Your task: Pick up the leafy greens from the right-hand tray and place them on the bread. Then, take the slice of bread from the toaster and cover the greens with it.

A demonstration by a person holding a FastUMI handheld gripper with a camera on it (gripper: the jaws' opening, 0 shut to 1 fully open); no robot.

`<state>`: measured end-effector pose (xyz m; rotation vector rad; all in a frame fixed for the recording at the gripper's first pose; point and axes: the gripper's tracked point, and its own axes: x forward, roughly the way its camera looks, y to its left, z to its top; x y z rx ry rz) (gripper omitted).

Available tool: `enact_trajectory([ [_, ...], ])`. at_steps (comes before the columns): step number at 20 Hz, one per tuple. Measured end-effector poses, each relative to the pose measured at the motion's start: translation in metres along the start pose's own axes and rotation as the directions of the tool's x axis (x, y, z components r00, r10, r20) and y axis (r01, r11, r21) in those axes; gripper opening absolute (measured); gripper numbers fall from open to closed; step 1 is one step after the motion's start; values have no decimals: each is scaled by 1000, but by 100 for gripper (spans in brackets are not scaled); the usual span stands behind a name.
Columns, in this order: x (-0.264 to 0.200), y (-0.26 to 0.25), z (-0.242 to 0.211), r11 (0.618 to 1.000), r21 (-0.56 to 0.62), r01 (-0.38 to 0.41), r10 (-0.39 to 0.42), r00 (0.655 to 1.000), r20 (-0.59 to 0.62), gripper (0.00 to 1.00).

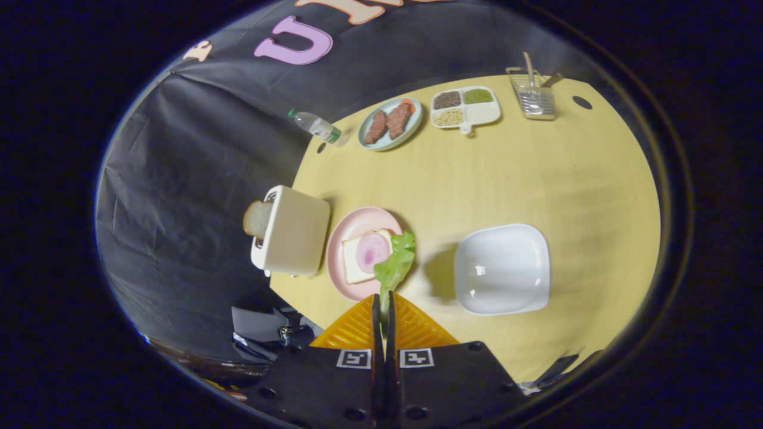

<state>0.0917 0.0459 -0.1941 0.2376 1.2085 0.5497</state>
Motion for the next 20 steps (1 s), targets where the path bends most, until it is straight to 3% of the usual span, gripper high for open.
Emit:
enact_trajectory([
  [6, 36, 64, 13, 995, -7, -97, 97, 995, 10, 3],
  [12, 100, 113, -2, 989, -43, -138, 135, 989, -66, 3],
  [15, 122, 105, -7, 992, -76, -100, 94, 992, -89, 4],
  [20, 157, 50, -5, 983, -171, 73, -89, 992, -87, 4],
])
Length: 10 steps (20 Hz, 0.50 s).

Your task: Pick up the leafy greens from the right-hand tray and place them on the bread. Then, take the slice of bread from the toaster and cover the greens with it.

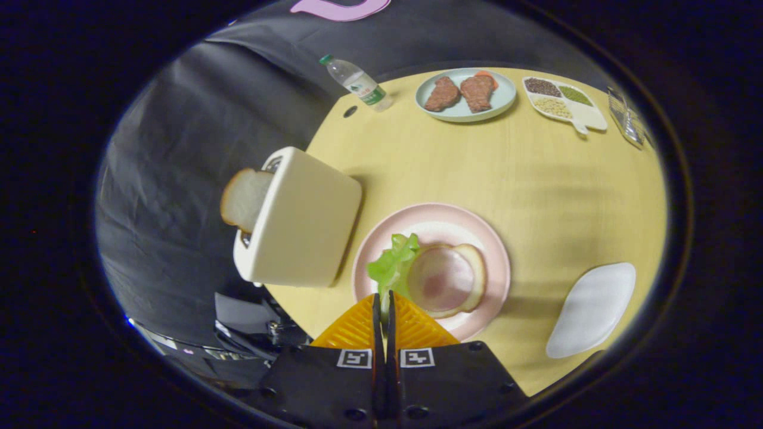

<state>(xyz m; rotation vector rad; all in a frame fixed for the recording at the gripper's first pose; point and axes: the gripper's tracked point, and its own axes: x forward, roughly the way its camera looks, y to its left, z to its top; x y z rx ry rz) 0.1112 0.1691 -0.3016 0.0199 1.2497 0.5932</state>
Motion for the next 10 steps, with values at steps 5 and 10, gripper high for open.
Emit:
enact_trajectory([
  [5, 12, -31, -2, 992, -58, 109, -110, 994, -1, 4],
  [10, 18, -43, -10, 982, -114, 153, -157, 987, -21, 4],
])
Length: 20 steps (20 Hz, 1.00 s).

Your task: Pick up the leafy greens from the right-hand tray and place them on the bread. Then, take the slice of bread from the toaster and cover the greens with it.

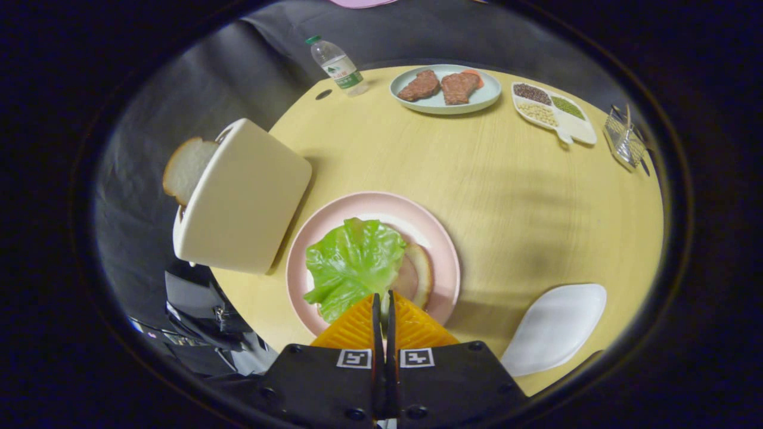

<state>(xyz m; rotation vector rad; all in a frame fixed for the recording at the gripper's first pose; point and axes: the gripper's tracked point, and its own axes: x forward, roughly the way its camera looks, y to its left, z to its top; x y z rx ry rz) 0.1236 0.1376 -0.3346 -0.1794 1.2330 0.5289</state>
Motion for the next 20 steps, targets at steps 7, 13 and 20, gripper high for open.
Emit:
enact_trajectory([
  [7, -8, -11, -2, 999, -10, 35, -35, 999, 9, 31],
  [13, -35, -12, 7, 994, 111, 27, -31, 999, 40, 83],
  [20, -74, 34, 34, 963, 265, -54, 37, 997, 69, 99],
])
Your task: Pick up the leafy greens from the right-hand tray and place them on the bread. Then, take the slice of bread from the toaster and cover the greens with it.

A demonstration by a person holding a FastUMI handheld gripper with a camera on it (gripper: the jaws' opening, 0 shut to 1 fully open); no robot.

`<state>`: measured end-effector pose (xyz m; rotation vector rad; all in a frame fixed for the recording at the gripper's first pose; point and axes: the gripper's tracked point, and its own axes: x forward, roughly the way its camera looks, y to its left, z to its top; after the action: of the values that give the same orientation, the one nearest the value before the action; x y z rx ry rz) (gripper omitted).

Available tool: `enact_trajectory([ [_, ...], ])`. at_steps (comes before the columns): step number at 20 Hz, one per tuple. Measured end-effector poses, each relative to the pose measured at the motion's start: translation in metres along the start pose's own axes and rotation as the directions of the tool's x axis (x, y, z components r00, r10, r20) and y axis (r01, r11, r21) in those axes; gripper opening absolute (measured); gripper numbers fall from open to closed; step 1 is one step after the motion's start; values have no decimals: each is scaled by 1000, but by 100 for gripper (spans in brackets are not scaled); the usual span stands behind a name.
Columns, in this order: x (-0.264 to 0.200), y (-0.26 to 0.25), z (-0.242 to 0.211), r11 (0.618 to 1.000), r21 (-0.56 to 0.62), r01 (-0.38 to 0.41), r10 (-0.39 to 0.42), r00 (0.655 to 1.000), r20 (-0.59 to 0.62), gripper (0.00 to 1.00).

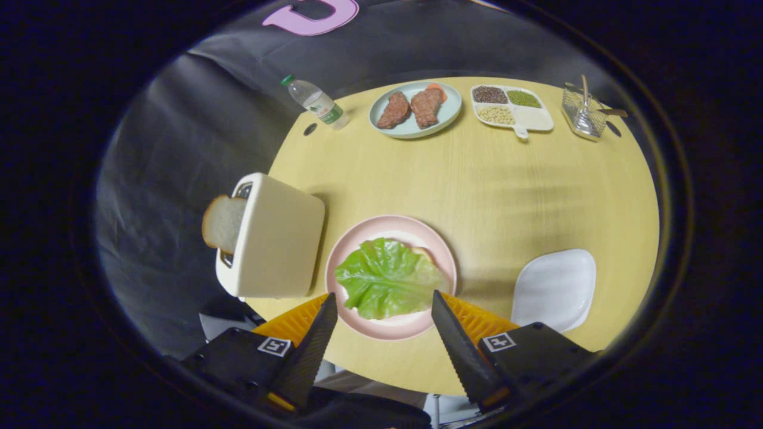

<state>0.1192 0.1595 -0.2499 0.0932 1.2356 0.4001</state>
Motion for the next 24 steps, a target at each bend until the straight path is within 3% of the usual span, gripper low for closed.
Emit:
enact_trajectory([
  [4, -12, 47, 13, 998, 35, -47, 47, 999, -5, 99],
  [11, -33, 130, 21, 997, 46, -63, 67, 994, -85, 99],
  [14, -33, 177, 34, 991, 81, -111, 118, 989, -93, 99],
  [20, 6, 241, 48, 993, 62, -100, 107, 988, -111, 99],
  [24, 45, 252, 48, 999, 25, -32, 35, 991, -126, 99],
])
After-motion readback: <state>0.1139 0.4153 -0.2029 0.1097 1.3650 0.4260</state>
